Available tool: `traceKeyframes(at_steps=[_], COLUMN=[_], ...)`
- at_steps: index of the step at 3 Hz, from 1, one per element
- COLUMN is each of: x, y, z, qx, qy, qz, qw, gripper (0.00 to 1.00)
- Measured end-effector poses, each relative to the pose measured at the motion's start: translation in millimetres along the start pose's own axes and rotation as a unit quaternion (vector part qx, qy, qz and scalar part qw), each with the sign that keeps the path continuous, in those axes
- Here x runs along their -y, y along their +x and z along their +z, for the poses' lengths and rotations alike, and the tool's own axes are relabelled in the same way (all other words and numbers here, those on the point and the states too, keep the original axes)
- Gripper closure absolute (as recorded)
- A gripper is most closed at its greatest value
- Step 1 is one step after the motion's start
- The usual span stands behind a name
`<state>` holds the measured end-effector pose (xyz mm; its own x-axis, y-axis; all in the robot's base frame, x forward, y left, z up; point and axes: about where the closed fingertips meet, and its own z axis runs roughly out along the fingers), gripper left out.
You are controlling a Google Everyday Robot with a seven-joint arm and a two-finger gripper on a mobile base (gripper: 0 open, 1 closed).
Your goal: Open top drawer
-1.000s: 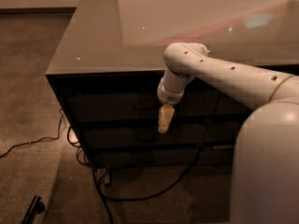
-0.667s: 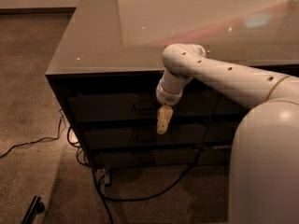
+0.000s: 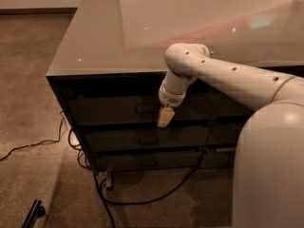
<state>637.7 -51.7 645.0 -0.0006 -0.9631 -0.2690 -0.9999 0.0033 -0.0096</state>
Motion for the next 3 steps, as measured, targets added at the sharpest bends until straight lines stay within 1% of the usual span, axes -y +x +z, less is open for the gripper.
traceKeyframes(at_steps=[1,2,3], x=[-0.1,-16.7,-16.2], y=[-1.4,-1.0,-3.3], z=[-4.6,-12.1,-19.9], qx=[0.000,0.018,0.018], qy=[0.000,-0.002,-0.002], qz=[0.000,0.009,0.009], qw=[1.0000,0.9998,0.9998], gripper=[0.65,0.88,1.00])
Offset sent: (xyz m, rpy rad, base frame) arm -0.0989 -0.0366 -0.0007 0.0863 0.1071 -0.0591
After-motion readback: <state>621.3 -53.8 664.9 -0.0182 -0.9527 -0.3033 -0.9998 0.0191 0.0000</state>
